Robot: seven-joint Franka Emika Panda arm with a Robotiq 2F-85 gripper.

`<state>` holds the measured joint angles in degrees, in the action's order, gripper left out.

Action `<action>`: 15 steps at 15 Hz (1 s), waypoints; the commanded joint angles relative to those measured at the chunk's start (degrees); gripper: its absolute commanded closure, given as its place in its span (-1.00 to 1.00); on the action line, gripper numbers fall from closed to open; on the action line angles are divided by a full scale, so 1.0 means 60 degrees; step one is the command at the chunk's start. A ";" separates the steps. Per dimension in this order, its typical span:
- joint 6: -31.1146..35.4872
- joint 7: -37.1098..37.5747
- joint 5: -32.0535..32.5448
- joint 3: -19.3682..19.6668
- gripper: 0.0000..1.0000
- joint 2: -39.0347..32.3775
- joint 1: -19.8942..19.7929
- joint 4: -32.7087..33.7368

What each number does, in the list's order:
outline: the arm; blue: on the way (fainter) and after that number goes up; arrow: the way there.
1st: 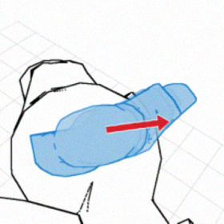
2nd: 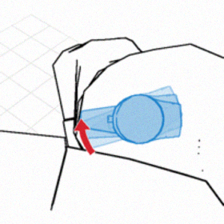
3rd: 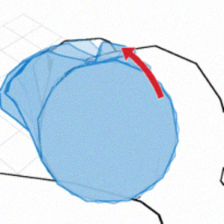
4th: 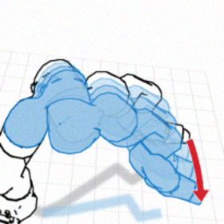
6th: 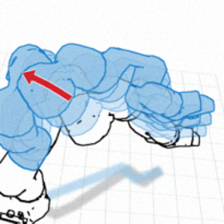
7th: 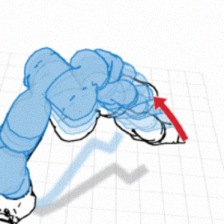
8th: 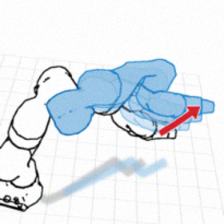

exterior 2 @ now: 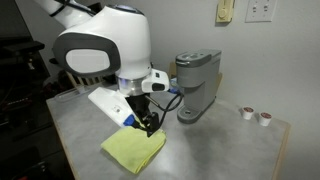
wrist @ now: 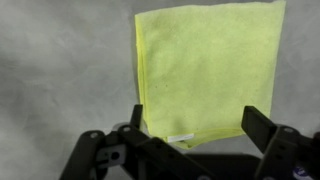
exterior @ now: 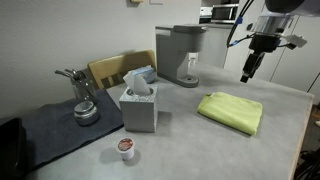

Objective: Unfold the towel once

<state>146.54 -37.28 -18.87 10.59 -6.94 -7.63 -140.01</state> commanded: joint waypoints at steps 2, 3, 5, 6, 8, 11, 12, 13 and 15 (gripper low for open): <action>0.0245 -0.1657 -0.1170 -0.0689 -1.00 -0.0894 -0.0653 0.0298; 0.0291 -0.1891 -0.1306 -0.0775 -1.00 -0.1074 -0.0754 0.0362; 0.0405 -0.2447 -0.1489 -0.0954 -1.00 -0.1492 -0.1020 0.0562; 0.0421 -0.2611 -0.1470 -0.1019 -1.00 -0.1685 -0.1157 0.0689; 0.0492 -0.2894 -0.1401 -0.1157 -1.00 -0.2023 -0.1434 0.0921; 0.0379 -0.3311 -0.1373 -0.1382 -1.00 -0.2460 -0.1859 0.1343; 0.0310 -0.3465 -0.1453 -0.1495 -1.00 -0.2617 -0.2018 0.1485; 0.0206 -0.3636 -0.1536 -0.1622 -1.00 -0.2742 -0.2185 0.1623; -0.0007 -0.3911 -0.1722 -0.1881 -1.00 -0.3013 -0.2513 0.1866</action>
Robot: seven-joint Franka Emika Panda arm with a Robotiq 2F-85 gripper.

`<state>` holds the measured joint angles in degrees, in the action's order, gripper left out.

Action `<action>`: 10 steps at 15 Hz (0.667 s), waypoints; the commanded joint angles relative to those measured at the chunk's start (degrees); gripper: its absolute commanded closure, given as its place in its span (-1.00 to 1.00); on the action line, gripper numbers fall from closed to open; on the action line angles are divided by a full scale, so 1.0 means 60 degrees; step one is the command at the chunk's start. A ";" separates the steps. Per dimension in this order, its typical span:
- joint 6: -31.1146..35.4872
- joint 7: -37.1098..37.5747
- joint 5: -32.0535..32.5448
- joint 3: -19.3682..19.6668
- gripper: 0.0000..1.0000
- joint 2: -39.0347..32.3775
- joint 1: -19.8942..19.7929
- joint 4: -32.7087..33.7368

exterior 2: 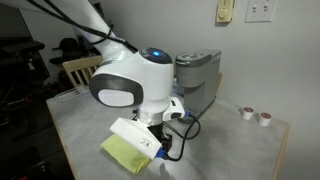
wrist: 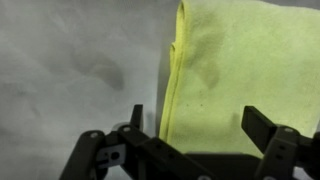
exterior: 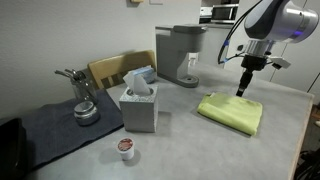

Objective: Unfold the towel once

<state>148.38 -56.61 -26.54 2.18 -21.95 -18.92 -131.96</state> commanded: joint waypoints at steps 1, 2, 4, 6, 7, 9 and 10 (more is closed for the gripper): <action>-0.0415 -0.0796 -0.0535 -0.0588 -1.00 -0.0607 -0.0767 0.0622; -0.0500 -0.0925 -0.0646 -0.0693 -1.00 -0.0728 -0.0898 0.0718; -0.0734 -0.1096 -0.0798 -0.0816 -1.00 -0.0933 -0.1072 0.0902; -0.0937 -0.1190 -0.0888 -0.0872 -1.00 -0.1094 -0.1169 0.1057; -0.1040 -0.1212 -0.0895 -0.0879 -1.00 -0.1148 -0.1198 0.1123; -0.1234 -0.1244 -0.0893 -0.0898 -0.47 -0.1262 -0.1244 0.1255; -0.1290 -0.1248 -0.0890 -0.0900 -0.36 -0.1300 -0.1255 0.1300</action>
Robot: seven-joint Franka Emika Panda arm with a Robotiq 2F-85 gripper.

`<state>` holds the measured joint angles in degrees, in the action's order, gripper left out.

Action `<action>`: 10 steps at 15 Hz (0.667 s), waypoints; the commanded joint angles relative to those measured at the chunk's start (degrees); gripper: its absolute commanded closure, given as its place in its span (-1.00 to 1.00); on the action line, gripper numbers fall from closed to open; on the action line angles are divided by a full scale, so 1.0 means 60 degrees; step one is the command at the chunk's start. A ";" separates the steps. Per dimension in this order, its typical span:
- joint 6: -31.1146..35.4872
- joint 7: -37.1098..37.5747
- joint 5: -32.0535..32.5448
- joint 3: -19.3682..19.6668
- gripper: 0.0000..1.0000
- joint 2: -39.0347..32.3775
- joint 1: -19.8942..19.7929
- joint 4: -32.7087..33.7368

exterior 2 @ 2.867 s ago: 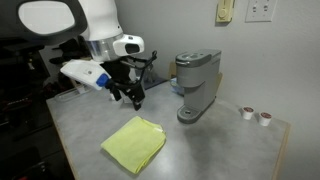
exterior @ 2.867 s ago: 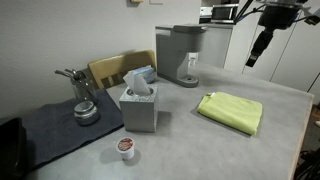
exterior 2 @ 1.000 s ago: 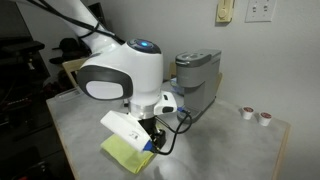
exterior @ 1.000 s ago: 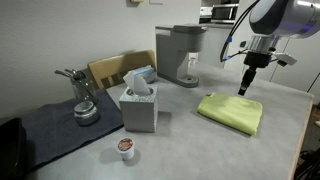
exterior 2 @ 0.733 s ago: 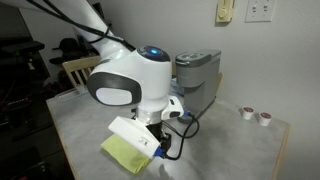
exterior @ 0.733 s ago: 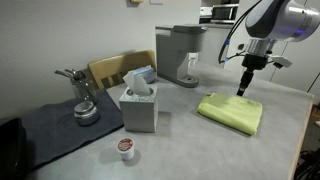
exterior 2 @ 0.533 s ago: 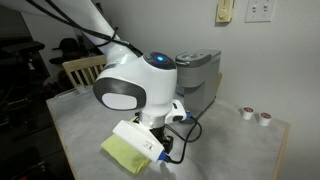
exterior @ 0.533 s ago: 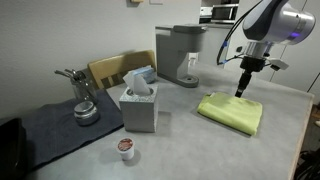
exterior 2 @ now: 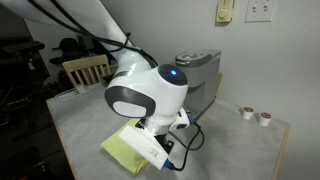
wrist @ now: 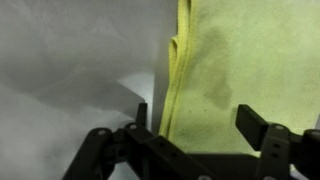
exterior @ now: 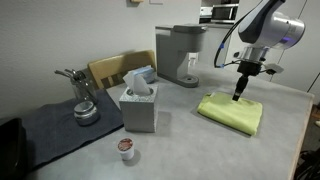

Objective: Unfold the towel once

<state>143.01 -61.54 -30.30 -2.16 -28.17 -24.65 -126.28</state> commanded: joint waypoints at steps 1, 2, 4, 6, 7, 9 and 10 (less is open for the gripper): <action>-0.0440 -0.0428 -0.0258 -0.0170 -0.23 -0.0296 -0.0301 0.0397; -0.0499 -0.0421 -0.0256 -0.0160 -0.09 -0.0297 -0.0305 0.0445; -0.0605 -0.0444 -0.0267 -0.0148 0.23 -0.0326 -0.0309 0.0522; -0.0649 -0.0446 -0.0264 -0.0141 0.50 -0.0341 -0.0301 0.0546; -0.0670 -0.0443 -0.0261 -0.0138 0.65 -0.0343 -0.0297 0.0545; -0.0680 -0.0369 -0.0214 -0.0105 0.91 -0.0321 -0.0251 0.0518; -0.0675 -0.0206 -0.0122 -0.0039 0.97 -0.0283 -0.0170 0.0489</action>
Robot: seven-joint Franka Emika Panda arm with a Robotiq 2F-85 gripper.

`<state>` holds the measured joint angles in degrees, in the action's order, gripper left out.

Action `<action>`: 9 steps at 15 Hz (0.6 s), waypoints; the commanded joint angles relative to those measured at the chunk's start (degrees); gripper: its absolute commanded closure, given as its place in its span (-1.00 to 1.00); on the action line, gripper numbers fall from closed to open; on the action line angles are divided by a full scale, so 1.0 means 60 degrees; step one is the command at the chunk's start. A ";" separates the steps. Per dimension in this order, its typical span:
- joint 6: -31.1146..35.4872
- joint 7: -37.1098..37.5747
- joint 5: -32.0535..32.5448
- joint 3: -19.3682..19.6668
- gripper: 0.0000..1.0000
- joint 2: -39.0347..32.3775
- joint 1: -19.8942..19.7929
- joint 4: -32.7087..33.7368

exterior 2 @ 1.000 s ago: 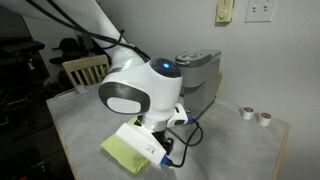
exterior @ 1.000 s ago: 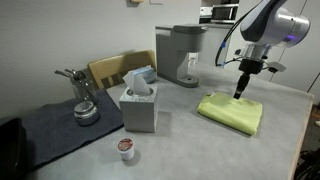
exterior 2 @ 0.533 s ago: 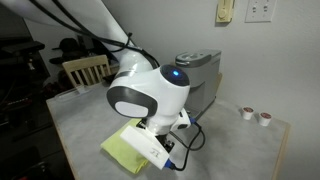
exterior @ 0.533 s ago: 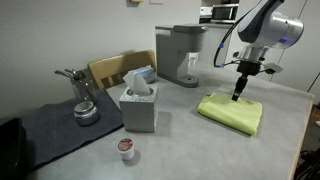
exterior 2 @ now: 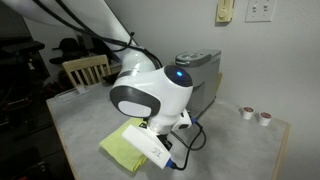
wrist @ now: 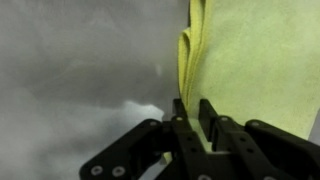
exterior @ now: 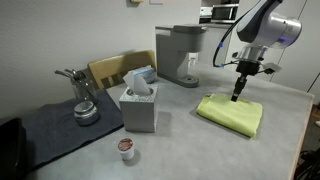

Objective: Unfold the towel once

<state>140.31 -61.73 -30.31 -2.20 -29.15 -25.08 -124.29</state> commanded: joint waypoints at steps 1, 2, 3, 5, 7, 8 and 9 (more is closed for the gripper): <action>-0.0212 -0.0067 -0.0058 0.0011 1.00 -0.0072 -0.0042 0.0122; -0.0174 0.0189 0.0081 0.0108 1.00 0.0034 0.0087 0.0049; -0.0126 0.0415 0.0165 0.0170 1.00 0.0152 0.0185 -0.0037; -0.0063 0.0910 0.0363 0.0276 0.98 0.0458 0.0386 -0.0233; -0.0075 0.1394 0.0565 0.0317 0.98 0.0811 0.0557 -0.0408; -0.0108 0.1610 0.0663 0.0322 0.98 0.0980 0.0630 -0.0472; -0.0124 0.1834 0.0769 0.0322 0.98 0.1188 0.0720 -0.0562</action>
<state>140.26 -54.23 -27.54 -1.31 -26.78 -22.65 -124.73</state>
